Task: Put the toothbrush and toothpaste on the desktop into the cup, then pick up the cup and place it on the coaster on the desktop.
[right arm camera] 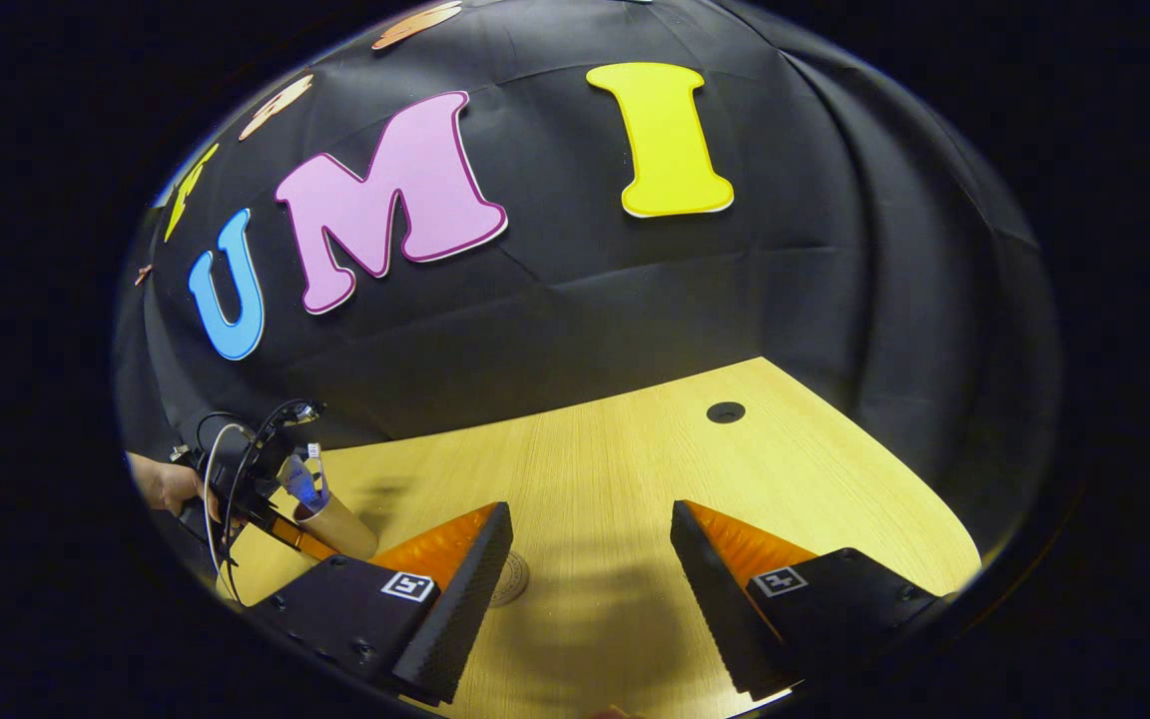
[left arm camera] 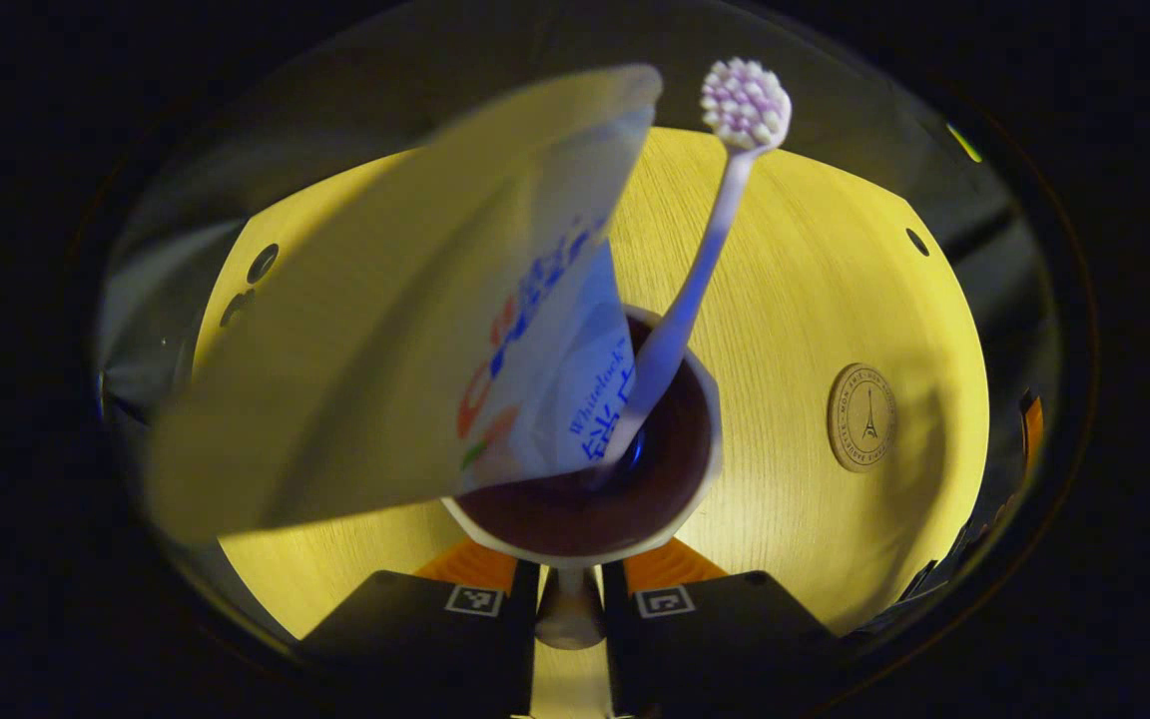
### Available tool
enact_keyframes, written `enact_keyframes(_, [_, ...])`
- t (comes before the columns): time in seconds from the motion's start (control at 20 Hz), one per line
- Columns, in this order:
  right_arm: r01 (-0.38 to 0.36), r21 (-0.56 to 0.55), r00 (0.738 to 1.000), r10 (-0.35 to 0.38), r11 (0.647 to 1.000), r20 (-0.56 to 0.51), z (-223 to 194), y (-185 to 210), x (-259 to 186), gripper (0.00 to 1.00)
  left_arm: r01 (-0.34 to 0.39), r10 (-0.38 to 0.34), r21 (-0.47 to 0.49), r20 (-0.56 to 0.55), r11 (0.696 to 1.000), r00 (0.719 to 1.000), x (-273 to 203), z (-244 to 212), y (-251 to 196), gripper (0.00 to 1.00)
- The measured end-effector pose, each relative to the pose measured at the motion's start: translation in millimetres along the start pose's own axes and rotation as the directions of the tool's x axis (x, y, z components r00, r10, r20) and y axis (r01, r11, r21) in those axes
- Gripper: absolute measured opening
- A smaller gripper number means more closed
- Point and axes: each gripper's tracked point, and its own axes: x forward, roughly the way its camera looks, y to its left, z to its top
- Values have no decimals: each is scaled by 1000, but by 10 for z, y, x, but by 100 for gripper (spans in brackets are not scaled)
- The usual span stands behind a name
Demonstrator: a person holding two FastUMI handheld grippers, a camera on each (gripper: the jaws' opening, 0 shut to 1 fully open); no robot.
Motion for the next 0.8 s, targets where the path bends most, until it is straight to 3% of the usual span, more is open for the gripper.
enact_keyframes(0.05, [1, -4, 1000, -1, 1000, 0, -2, 2, -2, 98, 2, -2, 5, -3, 1000, 1000, 11, -1, 3, 38])
enact_keyframes(0.1, [2, -8, 1000, -2, 1000, -1, -7, 1, -9, 98, 6, -6, 6, -4, 1000, 1000, 4, -9, 3, 29])
enact_keyframes(0.15, [3, -12, 1000, -3, 1000, -3, -19, -2, -19, 98, 11, -11, 7, -1, 1000, 1000, 0, -5, -1, 37])
enact_keyframes(0.2, [4, -15, 1000, -4, 1000, -7, -26, -6, -14, 98, 14, -14, 6, 4, 1000, 1000, 1, 1, -2, 31])
enact_keyframes(0.5, [9, -31, 1000, -9, 999, -8, -17, -4, -10, 98, 21, -20, -13, 45, 1000, 999, -32, -13, 6, 28])
enact_keyframes(0.55, [11, -35, 1000, -11, 999, -11, -22, -12, -11, 98, 18, -17, -10, 52, 1000, 999, -59, 6, 20, 24])
enact_keyframes(0.6, [15, -40, 1000, -15, 999, -12, -27, -23, -14, 98, 16, -16, -1, 64, 1000, 998, -95, 35, 8, 28])
enact_keyframes(0.8, [26, -44, 1000, -26, 999, -11, -15, -55, -34, 98, 22, -28, 64, 98, 998, 995, -327, 150, -119, 28])
